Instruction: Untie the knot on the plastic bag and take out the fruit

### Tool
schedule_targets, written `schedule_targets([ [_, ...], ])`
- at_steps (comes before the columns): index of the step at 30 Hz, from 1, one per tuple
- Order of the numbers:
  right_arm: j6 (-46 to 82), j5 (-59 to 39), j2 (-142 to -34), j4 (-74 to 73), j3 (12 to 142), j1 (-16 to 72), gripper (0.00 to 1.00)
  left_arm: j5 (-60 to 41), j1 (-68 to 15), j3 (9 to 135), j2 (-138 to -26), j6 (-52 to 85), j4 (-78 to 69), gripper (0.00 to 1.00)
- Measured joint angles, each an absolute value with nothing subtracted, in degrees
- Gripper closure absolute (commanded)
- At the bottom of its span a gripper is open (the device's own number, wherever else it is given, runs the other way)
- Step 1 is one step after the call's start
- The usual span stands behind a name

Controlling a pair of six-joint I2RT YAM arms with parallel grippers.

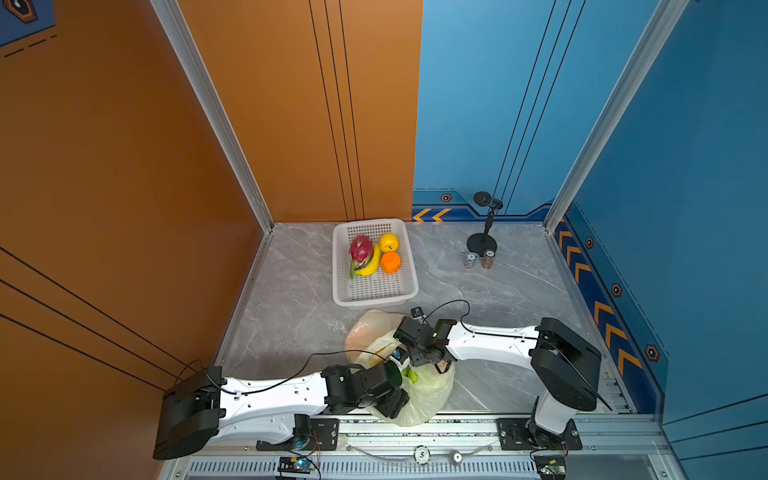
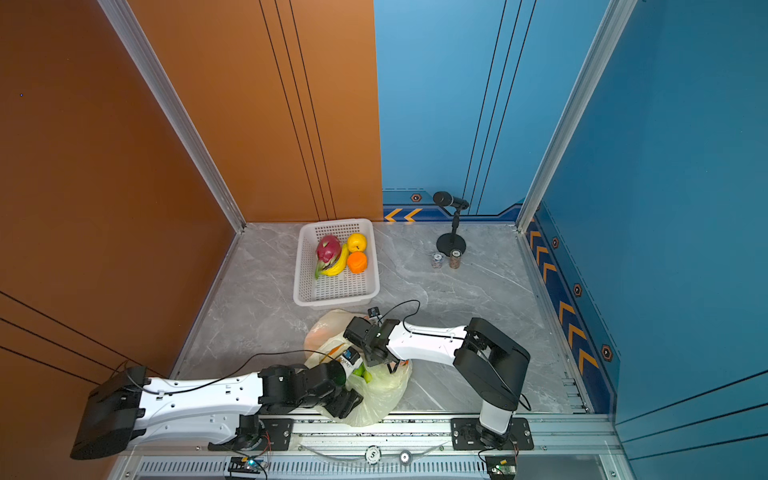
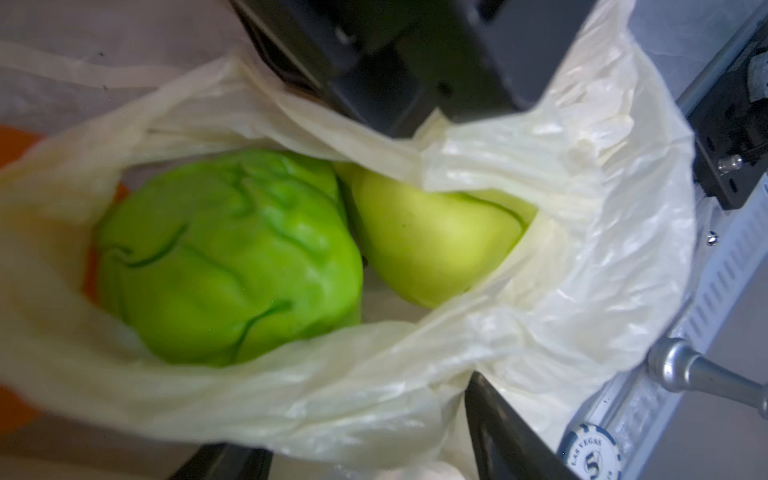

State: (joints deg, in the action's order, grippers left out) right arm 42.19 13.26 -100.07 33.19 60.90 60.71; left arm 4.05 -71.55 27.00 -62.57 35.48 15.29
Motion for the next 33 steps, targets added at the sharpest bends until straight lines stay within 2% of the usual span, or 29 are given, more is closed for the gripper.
schedule_targets([
  [3, 42.5, 12.2, -99.9, 32.8, 60.9, 60.4, 0.56, 4.9, -71.4, 27.0, -60.6, 35.1, 17.0, 0.18],
  [5, 42.5, 11.4, -99.6, 32.3, 60.8, 59.9, 0.58, 5.8, -71.2, 27.2, -58.5, 34.7, 18.7, 0.17],
  [12, 43.0, 7.5, -94.7, 29.5, 58.3, 57.7, 0.59, 8.0, -68.7, 29.7, -47.5, 32.4, 23.7, 0.17],
  [17, 43.9, 5.5, -90.5, 26.2, 57.1, 56.2, 0.59, 7.9, -65.1, 32.2, -42.8, 30.2, 26.2, 0.23],
  [23, 45.6, 2.9, -86.1, 20.8, 54.2, 54.4, 0.59, 6.2, -61.5, 38.1, -44.1, 27.0, 28.2, 0.25],
  [29, 48.6, -0.3, -82.9, 14.6, 51.2, 52.6, 0.6, 3.6, -56.7, 42.7, -49.2, 25.8, 27.7, 0.17],
  [33, 50.5, -2.0, -79.9, 10.9, 49.5, 51.6, 0.6, -0.7, -53.1, 43.0, -54.0, 26.9, 25.4, 0.17],
])
